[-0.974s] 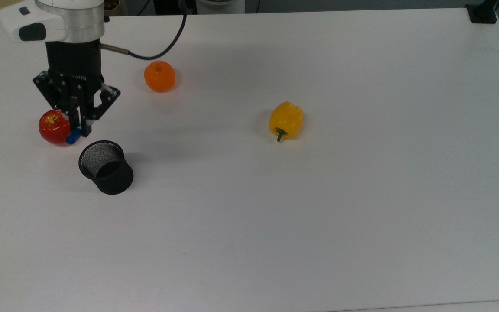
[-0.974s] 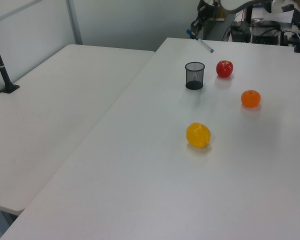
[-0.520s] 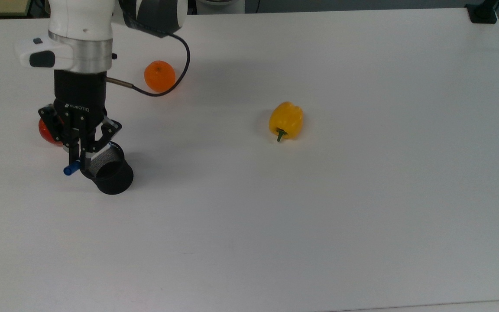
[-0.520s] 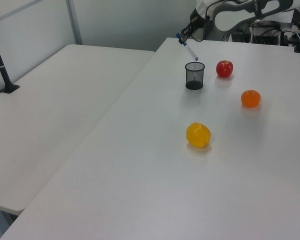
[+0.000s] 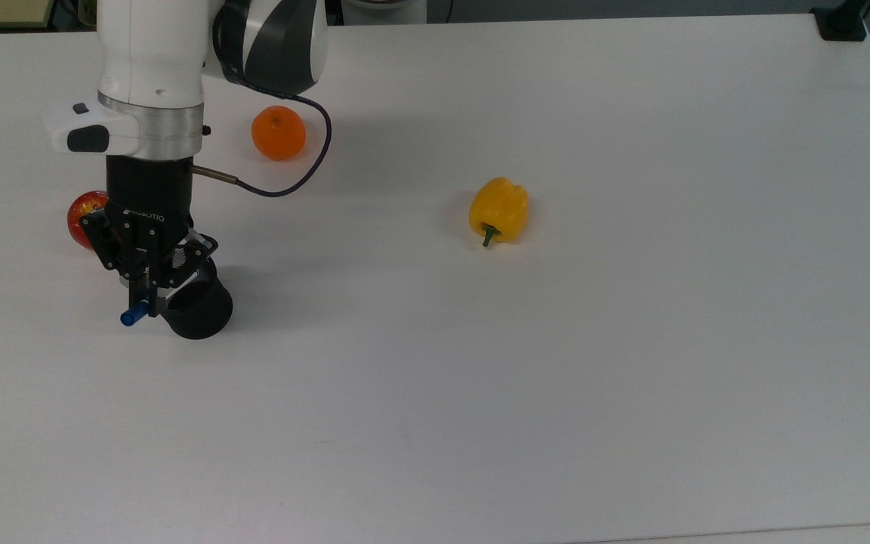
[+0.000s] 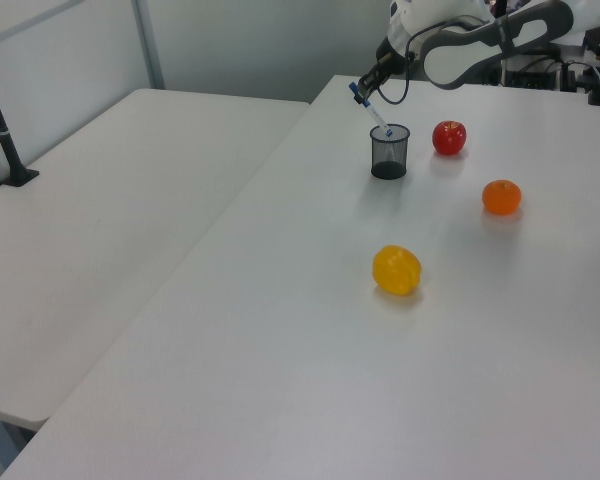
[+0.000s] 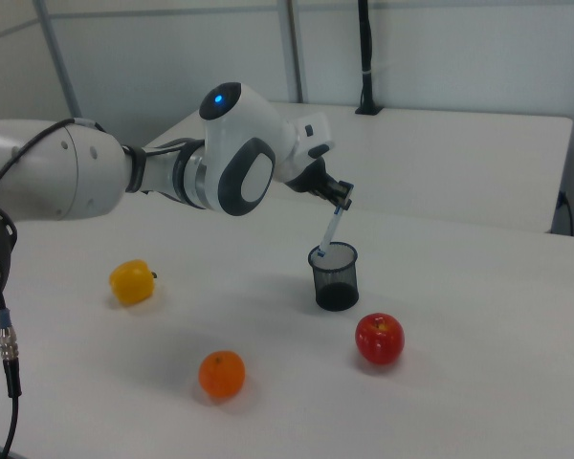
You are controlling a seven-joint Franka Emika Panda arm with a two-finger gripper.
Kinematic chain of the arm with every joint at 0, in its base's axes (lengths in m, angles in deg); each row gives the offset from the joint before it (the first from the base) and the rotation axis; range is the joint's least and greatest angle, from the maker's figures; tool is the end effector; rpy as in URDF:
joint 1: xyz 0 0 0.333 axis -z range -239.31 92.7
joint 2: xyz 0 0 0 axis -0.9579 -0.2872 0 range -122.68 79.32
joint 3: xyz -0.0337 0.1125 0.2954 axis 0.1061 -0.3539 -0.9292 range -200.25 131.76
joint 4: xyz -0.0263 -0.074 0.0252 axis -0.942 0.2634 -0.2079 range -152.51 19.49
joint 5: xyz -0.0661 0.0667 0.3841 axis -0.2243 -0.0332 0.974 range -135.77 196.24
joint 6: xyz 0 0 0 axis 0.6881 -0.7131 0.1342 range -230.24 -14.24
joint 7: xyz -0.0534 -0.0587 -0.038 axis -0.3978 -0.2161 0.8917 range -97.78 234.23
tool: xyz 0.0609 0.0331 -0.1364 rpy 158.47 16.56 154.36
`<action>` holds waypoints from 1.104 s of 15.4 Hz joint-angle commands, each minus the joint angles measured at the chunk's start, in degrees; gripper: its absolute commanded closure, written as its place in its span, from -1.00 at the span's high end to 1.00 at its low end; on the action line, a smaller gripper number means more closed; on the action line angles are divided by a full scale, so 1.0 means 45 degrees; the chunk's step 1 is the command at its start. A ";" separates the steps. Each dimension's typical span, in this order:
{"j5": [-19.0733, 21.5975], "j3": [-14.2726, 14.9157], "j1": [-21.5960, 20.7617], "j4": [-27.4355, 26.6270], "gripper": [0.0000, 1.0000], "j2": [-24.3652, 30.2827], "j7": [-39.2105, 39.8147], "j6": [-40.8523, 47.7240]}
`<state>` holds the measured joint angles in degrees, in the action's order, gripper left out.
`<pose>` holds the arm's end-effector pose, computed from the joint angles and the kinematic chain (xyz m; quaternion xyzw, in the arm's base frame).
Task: Place marker
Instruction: 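Lower the marker into the pen cup and open the gripper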
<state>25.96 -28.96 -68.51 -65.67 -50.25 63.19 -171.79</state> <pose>0.7597 -0.1218 0.4030 0.9383 -0.0843 0.3302 0.0590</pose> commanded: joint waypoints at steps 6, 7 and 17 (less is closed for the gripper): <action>-0.0241 0.0096 -0.0031 -0.0830 -0.22 0.0214 -0.0327 -0.0349; -0.0241 0.0077 -0.0031 -0.0830 0.20 0.0214 -0.0347 -0.0349; -0.0241 0.0077 -0.0167 -0.0752 1.00 0.0350 -0.0327 -0.0213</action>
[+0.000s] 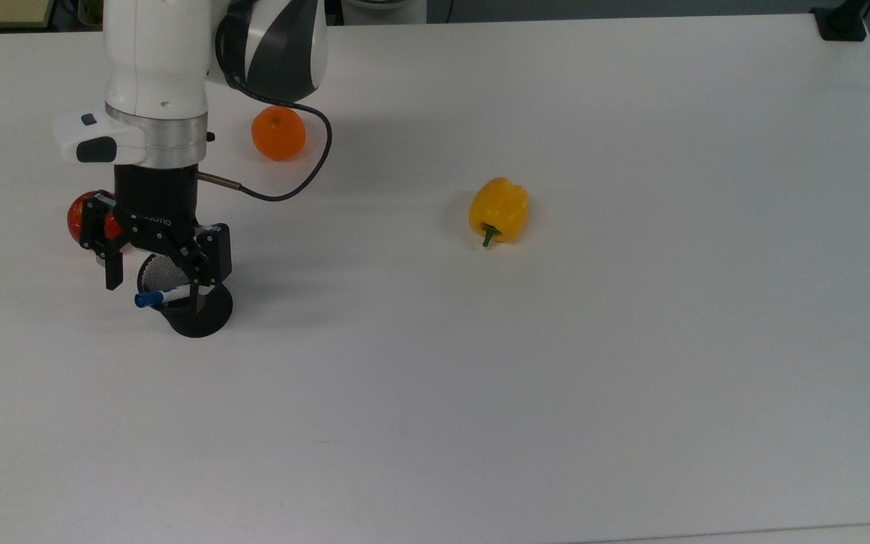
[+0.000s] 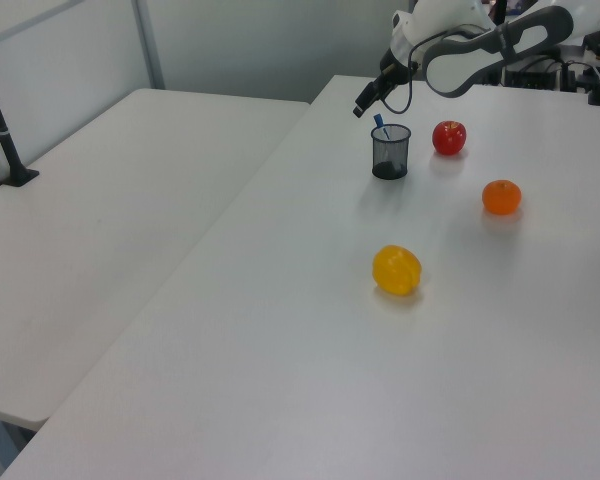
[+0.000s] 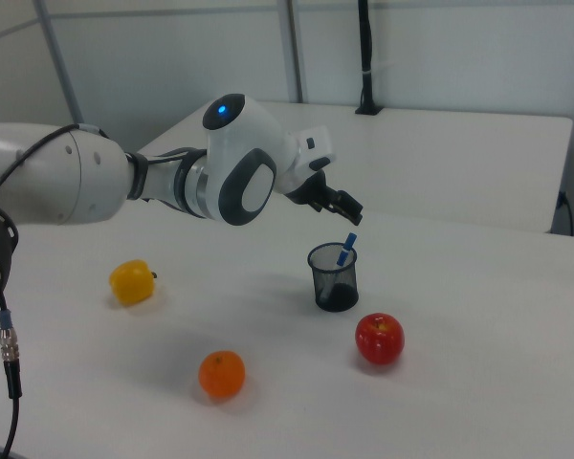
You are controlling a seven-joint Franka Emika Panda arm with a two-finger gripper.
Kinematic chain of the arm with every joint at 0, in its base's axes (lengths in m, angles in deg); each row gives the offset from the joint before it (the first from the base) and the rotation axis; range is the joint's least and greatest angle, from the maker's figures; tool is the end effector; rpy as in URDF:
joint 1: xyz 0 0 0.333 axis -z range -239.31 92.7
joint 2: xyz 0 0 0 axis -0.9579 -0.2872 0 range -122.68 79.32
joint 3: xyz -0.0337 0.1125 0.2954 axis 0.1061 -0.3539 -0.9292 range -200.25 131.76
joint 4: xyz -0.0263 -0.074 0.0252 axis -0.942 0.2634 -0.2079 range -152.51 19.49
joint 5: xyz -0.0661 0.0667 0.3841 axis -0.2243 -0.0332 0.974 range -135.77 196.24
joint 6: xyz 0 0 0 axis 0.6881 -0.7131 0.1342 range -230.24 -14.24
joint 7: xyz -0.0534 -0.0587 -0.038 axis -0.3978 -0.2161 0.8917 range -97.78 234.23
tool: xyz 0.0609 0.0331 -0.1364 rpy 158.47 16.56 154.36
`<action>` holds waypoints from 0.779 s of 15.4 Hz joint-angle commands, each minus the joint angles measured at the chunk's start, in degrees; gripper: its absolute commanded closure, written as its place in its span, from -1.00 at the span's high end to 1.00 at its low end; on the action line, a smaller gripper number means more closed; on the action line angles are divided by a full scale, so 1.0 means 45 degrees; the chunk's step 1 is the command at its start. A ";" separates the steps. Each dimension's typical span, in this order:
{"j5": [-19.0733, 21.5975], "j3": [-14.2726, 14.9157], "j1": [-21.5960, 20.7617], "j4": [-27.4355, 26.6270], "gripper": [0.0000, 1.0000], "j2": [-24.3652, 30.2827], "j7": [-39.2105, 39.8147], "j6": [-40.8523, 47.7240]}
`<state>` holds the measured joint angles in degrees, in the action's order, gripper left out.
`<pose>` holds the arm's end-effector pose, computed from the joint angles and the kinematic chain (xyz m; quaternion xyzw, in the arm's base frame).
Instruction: Place marker
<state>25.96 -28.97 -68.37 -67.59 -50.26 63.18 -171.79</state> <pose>0.7534 -0.1233 0.3847 0.9436 -0.0860 0.3142 0.0583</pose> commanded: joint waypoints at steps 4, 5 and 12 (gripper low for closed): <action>-0.0241 -0.0098 -0.0297 -0.0209 1.00 0.0938 -0.0305 0.1110; -0.0241 -0.0098 -0.0490 -0.0131 1.00 0.1172 -0.0305 0.1774; -0.0241 -0.0098 -0.2364 -0.0091 1.00 0.2910 -0.0188 0.7045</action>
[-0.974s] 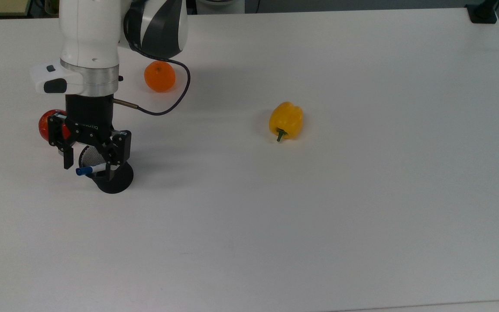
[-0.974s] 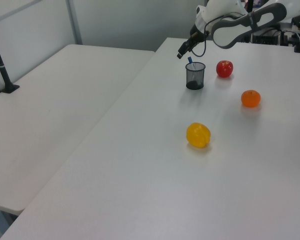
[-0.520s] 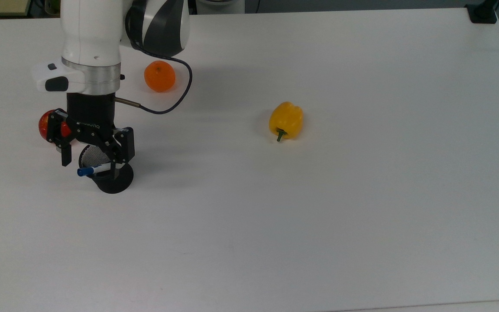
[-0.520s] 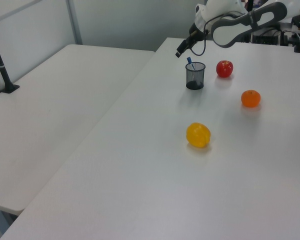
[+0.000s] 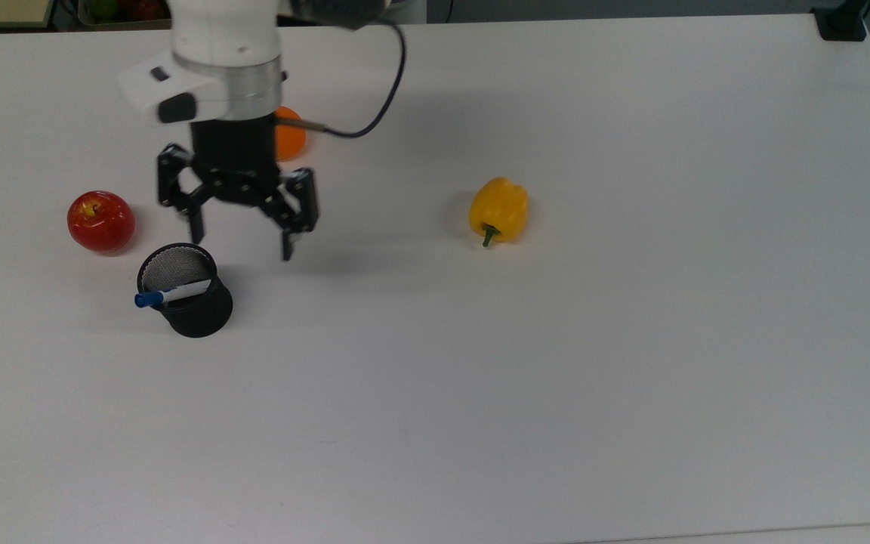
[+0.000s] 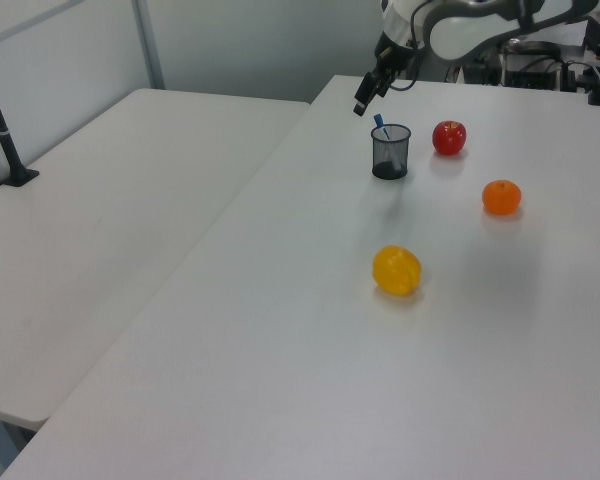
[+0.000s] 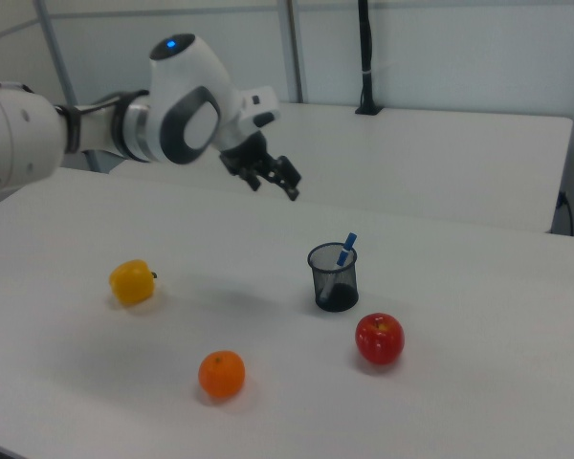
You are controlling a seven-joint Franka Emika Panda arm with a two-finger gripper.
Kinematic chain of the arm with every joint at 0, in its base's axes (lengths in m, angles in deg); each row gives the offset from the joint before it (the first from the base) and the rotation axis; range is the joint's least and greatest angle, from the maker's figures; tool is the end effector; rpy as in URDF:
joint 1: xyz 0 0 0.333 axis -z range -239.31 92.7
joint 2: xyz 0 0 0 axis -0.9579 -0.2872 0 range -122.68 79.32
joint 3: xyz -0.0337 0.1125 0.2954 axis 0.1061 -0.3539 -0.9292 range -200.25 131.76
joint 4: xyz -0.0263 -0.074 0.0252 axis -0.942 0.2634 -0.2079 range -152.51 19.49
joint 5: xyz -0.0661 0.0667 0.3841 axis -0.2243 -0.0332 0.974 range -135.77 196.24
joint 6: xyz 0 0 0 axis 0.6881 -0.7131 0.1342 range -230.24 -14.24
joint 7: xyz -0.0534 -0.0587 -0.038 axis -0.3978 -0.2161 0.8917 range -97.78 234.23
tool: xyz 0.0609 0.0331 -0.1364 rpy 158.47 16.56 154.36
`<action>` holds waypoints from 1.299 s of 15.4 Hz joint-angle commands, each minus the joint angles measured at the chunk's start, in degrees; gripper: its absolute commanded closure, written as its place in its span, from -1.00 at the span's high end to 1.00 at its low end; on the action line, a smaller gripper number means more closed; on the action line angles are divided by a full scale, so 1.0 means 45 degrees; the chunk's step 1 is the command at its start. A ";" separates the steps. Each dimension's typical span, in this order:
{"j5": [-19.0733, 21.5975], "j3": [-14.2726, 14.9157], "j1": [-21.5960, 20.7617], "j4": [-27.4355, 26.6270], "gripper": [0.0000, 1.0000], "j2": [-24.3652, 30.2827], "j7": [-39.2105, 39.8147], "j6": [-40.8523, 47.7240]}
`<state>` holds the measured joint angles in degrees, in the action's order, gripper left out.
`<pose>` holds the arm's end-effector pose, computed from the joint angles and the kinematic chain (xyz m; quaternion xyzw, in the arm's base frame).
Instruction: Place marker
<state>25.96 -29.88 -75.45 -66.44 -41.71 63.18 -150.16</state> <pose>0.7218 -0.0252 0.4483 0.9747 -0.0368 0.2172 0.0384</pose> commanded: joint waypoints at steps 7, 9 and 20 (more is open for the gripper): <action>-0.0144 0.0085 -0.2023 -0.0328 1.00 0.3060 0.0086 0.7379; -0.0085 0.0085 -0.2160 -0.0328 1.00 0.3549 0.0086 0.8395; -0.0045 0.0105 -0.2180 -0.0406 1.00 0.4177 0.0008 0.9689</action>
